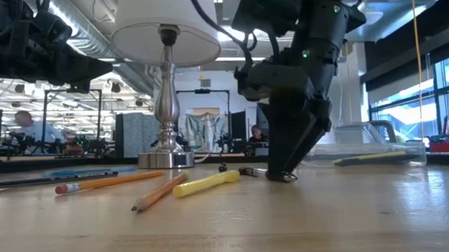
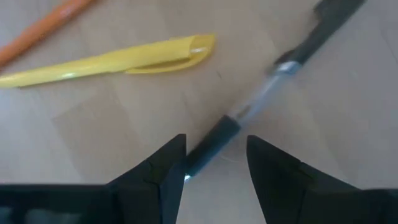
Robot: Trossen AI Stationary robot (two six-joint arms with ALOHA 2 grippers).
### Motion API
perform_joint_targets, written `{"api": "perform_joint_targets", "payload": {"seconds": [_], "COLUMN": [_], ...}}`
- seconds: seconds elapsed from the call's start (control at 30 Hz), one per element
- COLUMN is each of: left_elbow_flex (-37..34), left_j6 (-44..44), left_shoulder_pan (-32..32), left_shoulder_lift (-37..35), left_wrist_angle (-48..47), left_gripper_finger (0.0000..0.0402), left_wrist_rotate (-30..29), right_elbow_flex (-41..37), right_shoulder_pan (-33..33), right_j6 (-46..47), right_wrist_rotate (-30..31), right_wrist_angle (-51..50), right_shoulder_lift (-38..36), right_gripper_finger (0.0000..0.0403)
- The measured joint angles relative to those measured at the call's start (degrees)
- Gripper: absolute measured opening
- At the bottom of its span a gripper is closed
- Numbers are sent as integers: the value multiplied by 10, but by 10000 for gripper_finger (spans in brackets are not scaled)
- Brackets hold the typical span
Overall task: Pick & place school supplies into a supply box
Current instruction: Put the black pen into the transparent supply box
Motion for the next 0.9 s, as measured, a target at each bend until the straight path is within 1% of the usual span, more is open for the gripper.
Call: {"api": "perform_joint_targets", "payload": {"seconds": [0.1, 0.3, 0.5, 0.63, 0.77, 0.9], "left_elbow_flex": [0, 0, 0, 0, 0, 0], "left_j6": [0, 0, 0, 0, 0, 0], "left_shoulder_pan": [0, 0, 0, 0, 0, 0], "left_shoulder_lift": [0, 0, 0, 0, 0, 0], "left_wrist_angle": [0, 0, 0, 0, 0, 0], "left_gripper_finger": [8, 7, 7, 7, 8, 6], "left_wrist_rotate": [0, 0, 0, 0, 0, 0], "right_elbow_flex": [1, 2, 2, 2, 2, 1], "right_shoulder_pan": [0, 0, 0, 0, -1, -1], "right_j6": [-3, -86, -129, -154, -157, -182], "right_wrist_rotate": [1, 3, 3, 3, 4, 4], "right_wrist_angle": [-2, -3, -15, -28, -34, -37], "right_shoulder_lift": [6, 9, 9, 10, 10, 10], "right_gripper_finger": [171, 171, 166, 143, 107, 67]}}
